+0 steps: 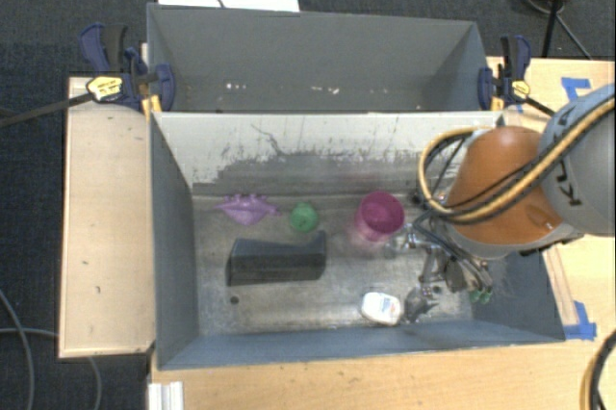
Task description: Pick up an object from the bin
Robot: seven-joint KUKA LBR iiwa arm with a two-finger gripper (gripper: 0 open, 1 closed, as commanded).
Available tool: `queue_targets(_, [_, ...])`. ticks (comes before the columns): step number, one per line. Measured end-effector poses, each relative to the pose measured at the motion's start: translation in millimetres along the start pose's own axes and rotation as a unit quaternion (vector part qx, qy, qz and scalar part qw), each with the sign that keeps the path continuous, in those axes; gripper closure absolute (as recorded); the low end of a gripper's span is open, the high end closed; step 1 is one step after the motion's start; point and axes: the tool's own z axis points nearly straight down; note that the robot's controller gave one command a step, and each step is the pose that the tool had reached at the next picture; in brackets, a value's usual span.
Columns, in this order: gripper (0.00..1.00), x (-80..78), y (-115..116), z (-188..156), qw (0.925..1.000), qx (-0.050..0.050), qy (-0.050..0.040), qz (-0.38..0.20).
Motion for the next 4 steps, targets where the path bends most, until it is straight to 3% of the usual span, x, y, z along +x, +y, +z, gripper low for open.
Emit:
queue_targets(2, [0.00,-5.9,12,16,0.9997,0.001,-0.0008,-0.024])
queue_targets(3, [1.00,-9.5,61,37,0.9919,-0.001,-0.0030,-0.127])
queue_targets(4, [1.00,-9.5,61,37,0.9919,-0.001,-0.0030,-0.127])
